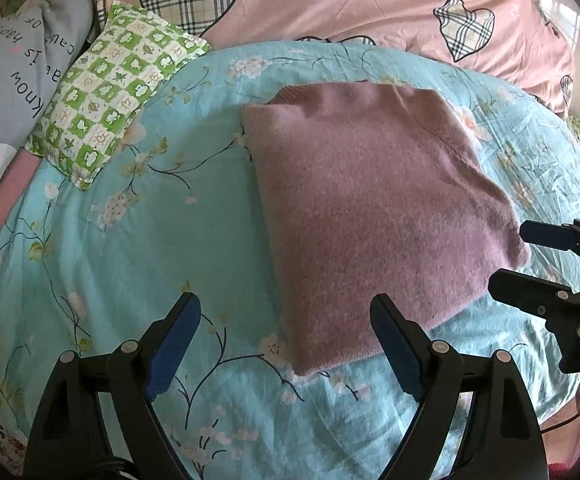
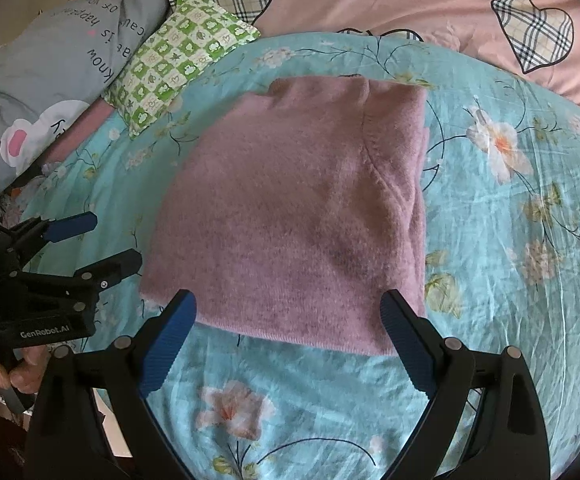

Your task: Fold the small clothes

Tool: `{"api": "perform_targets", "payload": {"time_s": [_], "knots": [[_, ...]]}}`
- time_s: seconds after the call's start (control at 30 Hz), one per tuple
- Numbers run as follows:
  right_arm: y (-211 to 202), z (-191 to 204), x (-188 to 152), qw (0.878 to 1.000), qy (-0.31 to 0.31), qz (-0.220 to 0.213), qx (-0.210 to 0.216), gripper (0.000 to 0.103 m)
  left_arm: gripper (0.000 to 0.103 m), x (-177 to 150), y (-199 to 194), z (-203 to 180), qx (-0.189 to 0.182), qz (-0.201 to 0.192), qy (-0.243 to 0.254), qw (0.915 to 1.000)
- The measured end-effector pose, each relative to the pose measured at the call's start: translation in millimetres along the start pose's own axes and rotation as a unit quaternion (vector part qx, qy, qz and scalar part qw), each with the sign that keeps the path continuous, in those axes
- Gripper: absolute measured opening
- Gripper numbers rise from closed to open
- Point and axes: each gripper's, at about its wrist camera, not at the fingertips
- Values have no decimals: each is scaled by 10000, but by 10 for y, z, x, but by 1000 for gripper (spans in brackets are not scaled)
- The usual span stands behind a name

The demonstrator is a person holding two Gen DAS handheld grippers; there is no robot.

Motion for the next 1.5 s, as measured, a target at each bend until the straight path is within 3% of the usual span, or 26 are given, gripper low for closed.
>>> {"api": "perform_targets", "payload": {"time_s": [1.5], "knots": [[86, -45, 184, 9999, 64, -13, 117, 93, 87, 173, 108, -109, -85, 139, -35, 9999]]}}
Point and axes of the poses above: each gripper's, at about its wrist camera, not at the fingertips, and y roughly the way its jaws point, z to its left, x to its top, and after that the axes turned 4 degrees about -z, right-handed
